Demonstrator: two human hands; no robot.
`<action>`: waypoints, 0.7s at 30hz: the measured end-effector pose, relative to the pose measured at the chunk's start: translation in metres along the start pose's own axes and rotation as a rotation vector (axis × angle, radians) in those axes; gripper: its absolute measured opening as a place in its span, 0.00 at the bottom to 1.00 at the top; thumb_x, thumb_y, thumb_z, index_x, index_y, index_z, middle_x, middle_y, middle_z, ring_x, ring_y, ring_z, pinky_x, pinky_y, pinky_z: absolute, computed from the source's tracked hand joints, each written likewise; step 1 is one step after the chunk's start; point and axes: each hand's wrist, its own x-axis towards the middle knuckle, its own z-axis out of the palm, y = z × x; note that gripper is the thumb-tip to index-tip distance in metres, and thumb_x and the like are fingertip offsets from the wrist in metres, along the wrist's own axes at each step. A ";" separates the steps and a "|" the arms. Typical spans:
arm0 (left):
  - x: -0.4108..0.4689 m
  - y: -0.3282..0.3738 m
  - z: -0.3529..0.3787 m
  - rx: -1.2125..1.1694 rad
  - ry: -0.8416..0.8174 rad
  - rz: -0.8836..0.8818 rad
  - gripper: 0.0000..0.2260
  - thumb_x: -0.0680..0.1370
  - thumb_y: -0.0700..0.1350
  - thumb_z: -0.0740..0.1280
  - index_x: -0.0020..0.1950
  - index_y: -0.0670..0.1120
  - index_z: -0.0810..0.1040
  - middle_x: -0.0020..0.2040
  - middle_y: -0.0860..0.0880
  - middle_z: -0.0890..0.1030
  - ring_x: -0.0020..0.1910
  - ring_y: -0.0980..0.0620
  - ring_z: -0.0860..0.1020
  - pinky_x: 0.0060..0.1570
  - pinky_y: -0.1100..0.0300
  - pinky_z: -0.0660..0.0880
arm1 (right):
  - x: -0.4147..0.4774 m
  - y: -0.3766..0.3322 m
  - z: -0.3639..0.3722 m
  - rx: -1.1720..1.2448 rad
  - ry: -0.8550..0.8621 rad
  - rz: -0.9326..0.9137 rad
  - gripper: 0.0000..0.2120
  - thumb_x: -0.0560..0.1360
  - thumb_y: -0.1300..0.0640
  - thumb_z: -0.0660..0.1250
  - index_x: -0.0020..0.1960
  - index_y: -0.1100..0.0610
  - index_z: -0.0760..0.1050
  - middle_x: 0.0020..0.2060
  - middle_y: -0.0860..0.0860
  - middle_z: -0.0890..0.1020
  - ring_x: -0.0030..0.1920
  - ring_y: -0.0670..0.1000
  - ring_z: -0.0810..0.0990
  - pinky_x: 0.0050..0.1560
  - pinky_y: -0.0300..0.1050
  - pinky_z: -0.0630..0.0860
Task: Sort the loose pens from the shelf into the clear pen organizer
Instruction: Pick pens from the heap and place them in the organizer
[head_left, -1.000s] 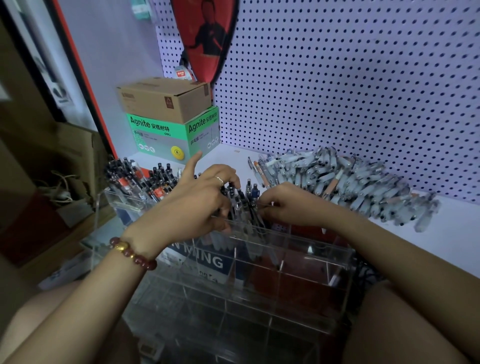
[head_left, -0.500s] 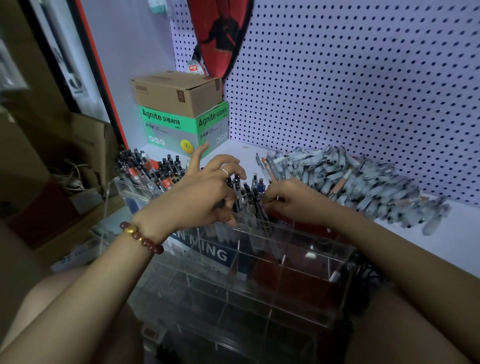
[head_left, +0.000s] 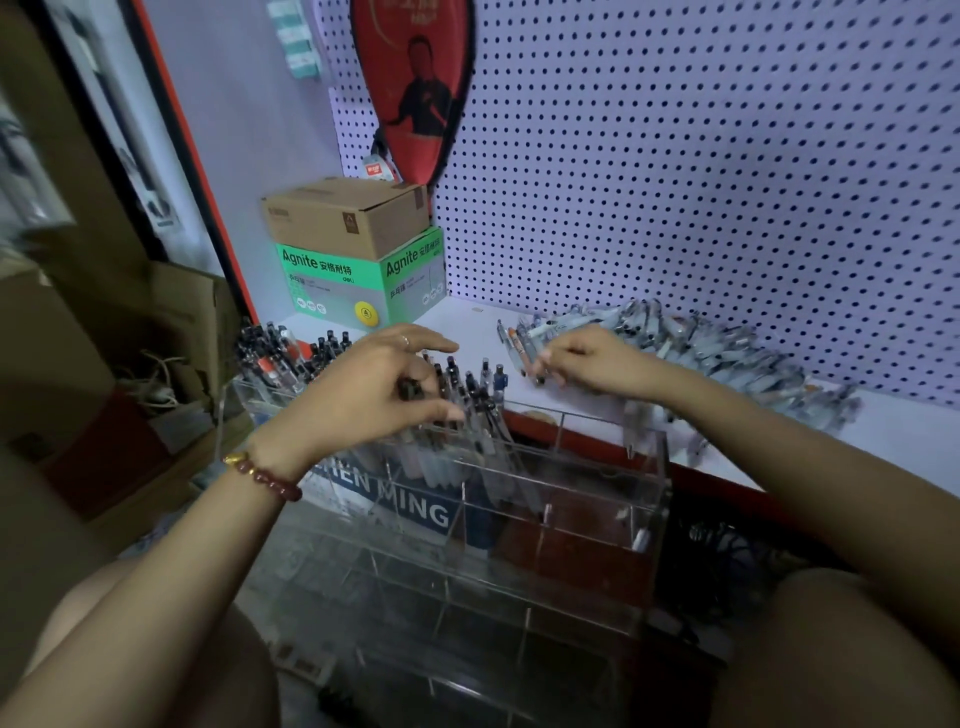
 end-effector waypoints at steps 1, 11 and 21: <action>0.000 -0.001 -0.002 -0.039 0.047 -0.026 0.19 0.71 0.67 0.66 0.33 0.52 0.79 0.65 0.54 0.76 0.64 0.59 0.70 0.66 0.56 0.63 | 0.006 0.012 -0.006 -0.063 0.005 0.027 0.12 0.81 0.60 0.59 0.50 0.60 0.81 0.35 0.47 0.80 0.28 0.40 0.76 0.33 0.35 0.76; -0.002 -0.011 0.005 -0.047 0.218 -0.046 0.16 0.77 0.56 0.65 0.32 0.50 0.76 0.58 0.55 0.79 0.58 0.63 0.72 0.61 0.56 0.64 | 0.054 0.020 0.013 -0.660 -0.157 -0.037 0.14 0.80 0.55 0.61 0.65 0.49 0.73 0.59 0.49 0.76 0.54 0.50 0.76 0.42 0.41 0.70; 0.008 -0.013 0.009 -0.069 0.315 -0.024 0.14 0.76 0.56 0.62 0.43 0.48 0.80 0.56 0.57 0.78 0.59 0.57 0.73 0.60 0.56 0.67 | 0.090 0.034 0.040 -0.806 -0.178 -0.077 0.20 0.79 0.46 0.60 0.68 0.52 0.69 0.64 0.54 0.70 0.60 0.56 0.74 0.53 0.48 0.72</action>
